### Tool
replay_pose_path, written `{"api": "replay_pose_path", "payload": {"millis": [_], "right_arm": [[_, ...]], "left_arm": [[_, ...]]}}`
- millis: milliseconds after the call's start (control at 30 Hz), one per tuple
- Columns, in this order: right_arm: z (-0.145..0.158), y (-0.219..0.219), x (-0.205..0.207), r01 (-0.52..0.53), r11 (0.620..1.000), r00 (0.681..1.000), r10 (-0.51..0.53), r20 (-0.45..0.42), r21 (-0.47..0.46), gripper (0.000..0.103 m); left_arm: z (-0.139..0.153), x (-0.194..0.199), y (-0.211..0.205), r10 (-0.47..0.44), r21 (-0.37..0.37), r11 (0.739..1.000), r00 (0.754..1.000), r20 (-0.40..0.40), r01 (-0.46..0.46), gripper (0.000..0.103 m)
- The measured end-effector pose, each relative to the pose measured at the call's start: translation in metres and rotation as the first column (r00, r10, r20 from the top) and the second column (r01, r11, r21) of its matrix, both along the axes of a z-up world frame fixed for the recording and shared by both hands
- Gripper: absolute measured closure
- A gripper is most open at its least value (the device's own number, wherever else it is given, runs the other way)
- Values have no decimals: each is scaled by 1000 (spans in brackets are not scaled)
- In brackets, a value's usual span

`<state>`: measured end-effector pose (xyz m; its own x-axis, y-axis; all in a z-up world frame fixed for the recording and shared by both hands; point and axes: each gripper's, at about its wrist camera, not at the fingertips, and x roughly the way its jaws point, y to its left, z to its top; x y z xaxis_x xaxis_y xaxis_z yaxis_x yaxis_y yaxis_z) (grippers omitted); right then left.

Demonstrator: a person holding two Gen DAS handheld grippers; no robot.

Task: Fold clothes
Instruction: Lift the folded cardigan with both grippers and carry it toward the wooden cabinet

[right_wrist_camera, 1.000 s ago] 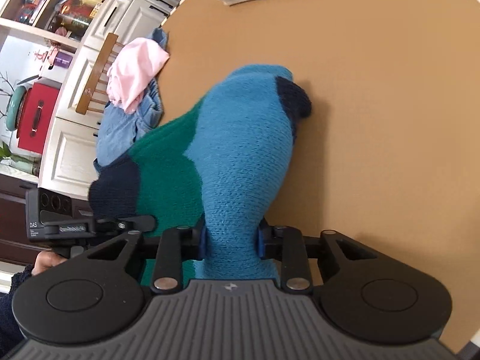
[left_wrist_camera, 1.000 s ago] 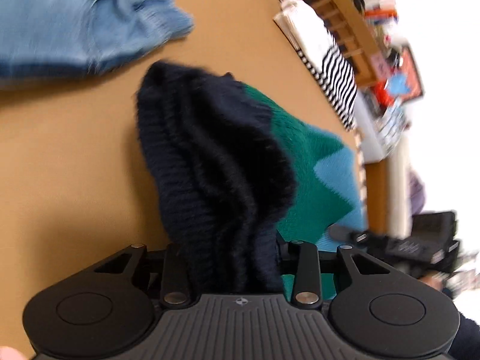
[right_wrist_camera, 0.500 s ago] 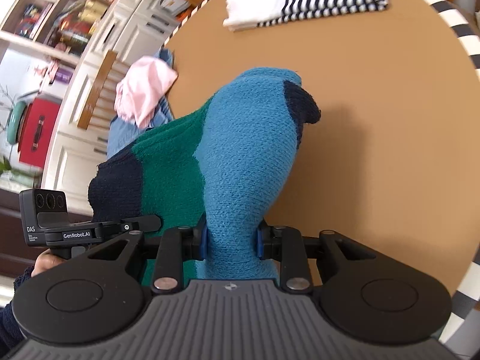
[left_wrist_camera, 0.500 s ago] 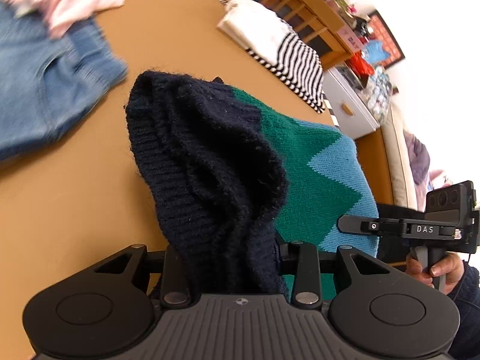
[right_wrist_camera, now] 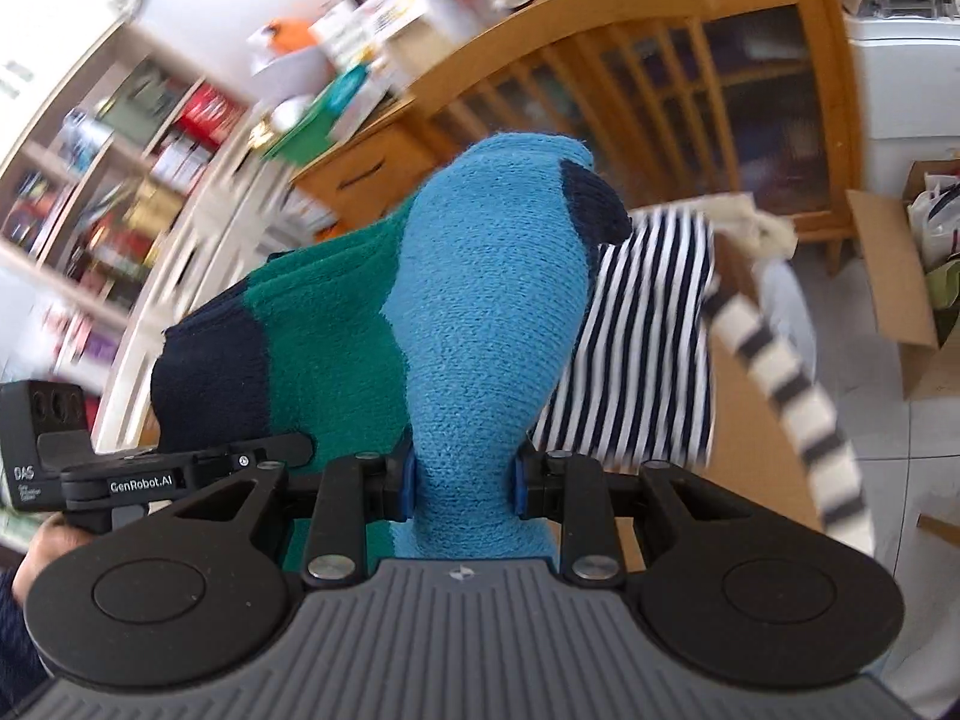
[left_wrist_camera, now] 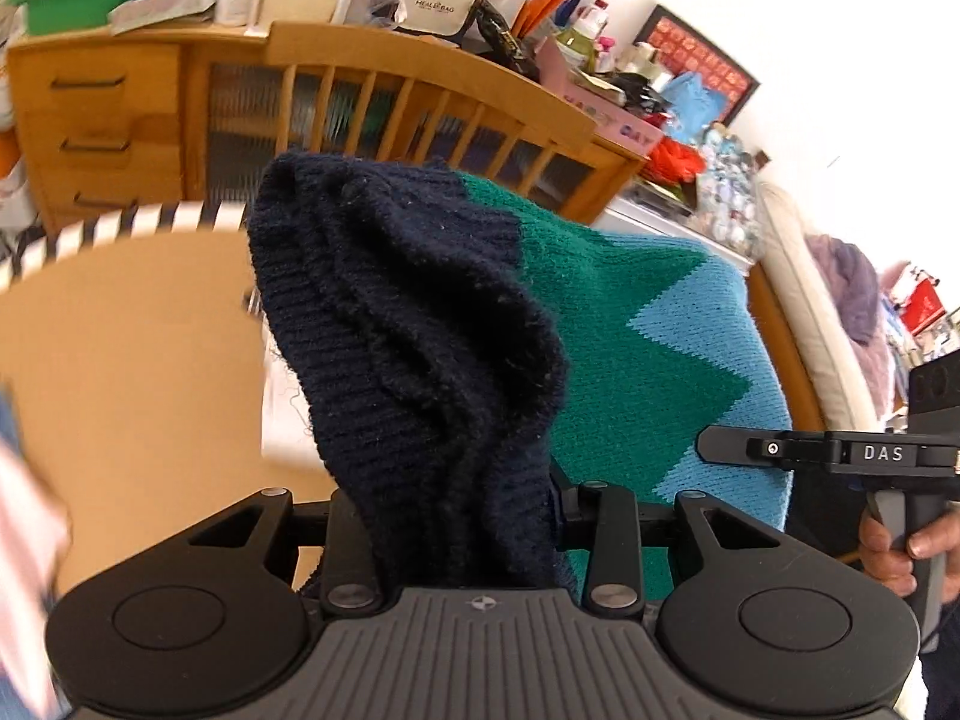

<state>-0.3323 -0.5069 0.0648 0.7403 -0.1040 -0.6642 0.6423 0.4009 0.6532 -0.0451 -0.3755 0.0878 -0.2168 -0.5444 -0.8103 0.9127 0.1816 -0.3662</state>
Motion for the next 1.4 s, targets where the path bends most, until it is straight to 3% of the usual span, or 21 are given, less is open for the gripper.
{"api": "replay_pose_path", "payload": {"millis": [200,400,600,1000,1400], "right_arm": [[-42,-69,23,39,998,999,-37,-39,50,75],[-86,-98,38,61,993,996,-53,-75,105,75],[-112,-104,46,66,991,993,-53,-110,116,75],[-135,-102,44,81,991,991,-69,-112,108,70],[-135,-99,52,90,993,986,-77,-149,79,68]], "left_arm": [[-43,29,-75,-1,75,997,1000,-4,1,64],[-89,46,-108,-5,132,991,999,-35,10,64],[-120,57,-114,1,152,988,998,-64,9,63],[-152,77,-114,66,170,985,985,-160,-39,61],[-149,68,-111,65,149,988,990,-122,-47,58]]}}
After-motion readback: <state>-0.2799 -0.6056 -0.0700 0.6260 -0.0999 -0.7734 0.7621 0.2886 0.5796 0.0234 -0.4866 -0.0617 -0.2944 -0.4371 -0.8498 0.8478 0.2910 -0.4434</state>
